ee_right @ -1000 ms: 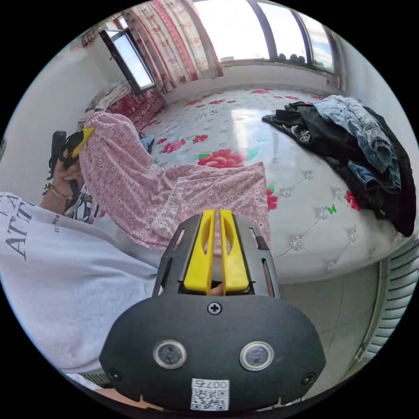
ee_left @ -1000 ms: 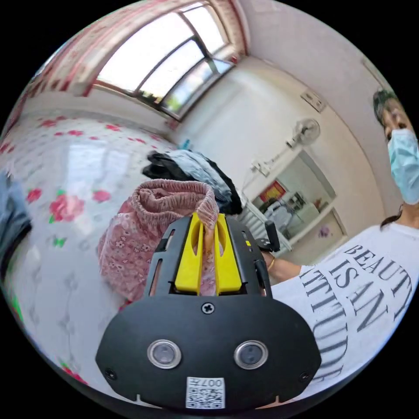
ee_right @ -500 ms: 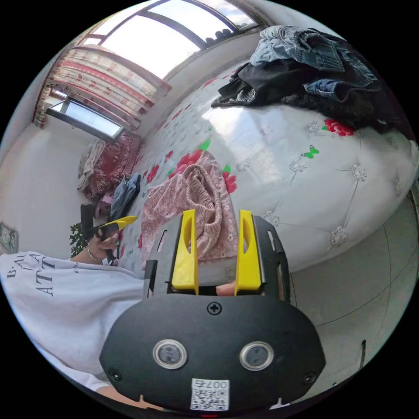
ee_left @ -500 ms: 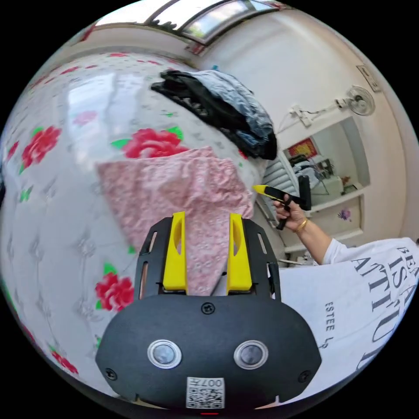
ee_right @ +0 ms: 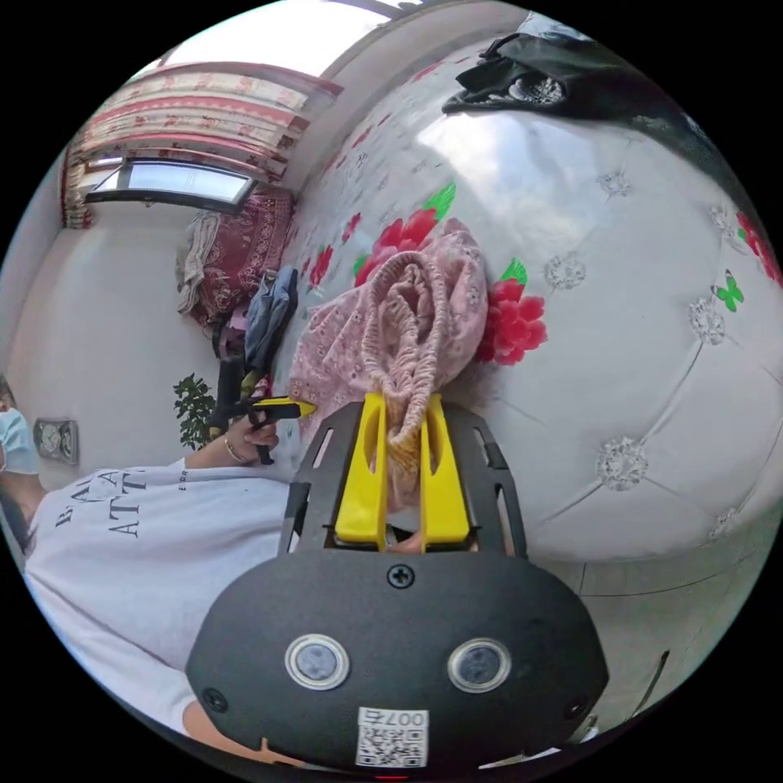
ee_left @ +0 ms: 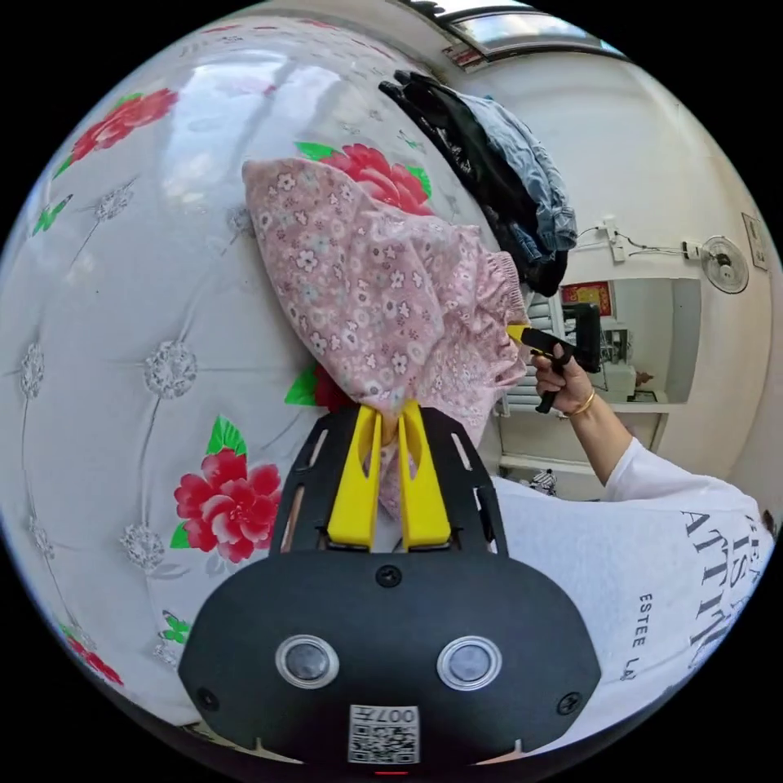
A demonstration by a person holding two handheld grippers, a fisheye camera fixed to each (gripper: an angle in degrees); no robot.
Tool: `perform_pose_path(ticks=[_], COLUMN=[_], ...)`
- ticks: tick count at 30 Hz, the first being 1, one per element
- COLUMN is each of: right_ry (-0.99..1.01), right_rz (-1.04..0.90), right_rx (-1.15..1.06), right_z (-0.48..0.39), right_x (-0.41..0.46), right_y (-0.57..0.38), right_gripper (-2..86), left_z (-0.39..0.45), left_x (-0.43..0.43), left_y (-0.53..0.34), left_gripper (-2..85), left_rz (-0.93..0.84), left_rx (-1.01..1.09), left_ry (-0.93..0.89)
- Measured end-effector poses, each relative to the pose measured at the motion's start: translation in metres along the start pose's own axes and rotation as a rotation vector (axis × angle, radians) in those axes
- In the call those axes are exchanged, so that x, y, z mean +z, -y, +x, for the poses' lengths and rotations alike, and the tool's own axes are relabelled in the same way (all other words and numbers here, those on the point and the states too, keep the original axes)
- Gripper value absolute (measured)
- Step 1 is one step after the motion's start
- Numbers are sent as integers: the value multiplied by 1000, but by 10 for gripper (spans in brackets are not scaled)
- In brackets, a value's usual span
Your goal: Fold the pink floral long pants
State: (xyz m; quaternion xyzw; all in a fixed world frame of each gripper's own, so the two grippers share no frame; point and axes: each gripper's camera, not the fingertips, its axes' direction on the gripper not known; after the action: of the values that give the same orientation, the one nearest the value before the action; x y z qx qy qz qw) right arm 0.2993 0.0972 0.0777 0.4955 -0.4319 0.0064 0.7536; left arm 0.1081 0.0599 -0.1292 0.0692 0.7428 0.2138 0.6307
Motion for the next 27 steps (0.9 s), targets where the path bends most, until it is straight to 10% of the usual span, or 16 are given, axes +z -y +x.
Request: perform_pose_path(ticks=[10, 17, 23, 27], right_ry=[320, 484, 186, 47], right_rz=[81, 55, -22, -62], right_rx=[-355, -527, -464, -481], right_z=[-208, -381, -399, -345], right_x=[35, 175, 307, 314], right_y=[149, 243, 234, 190], right_gripper=[18, 35, 61, 68], left_z=[-26, -35, -139, -106], left_x=[-263, -495, -508, -462], left_y=[9, -72, -138, -175], left_gripper=[-2, 25, 96, 110], left_rz=[301, 559, 502, 535], left_rx=[64, 20, -465, -430], left_ry=[-89, 278, 573, 599])
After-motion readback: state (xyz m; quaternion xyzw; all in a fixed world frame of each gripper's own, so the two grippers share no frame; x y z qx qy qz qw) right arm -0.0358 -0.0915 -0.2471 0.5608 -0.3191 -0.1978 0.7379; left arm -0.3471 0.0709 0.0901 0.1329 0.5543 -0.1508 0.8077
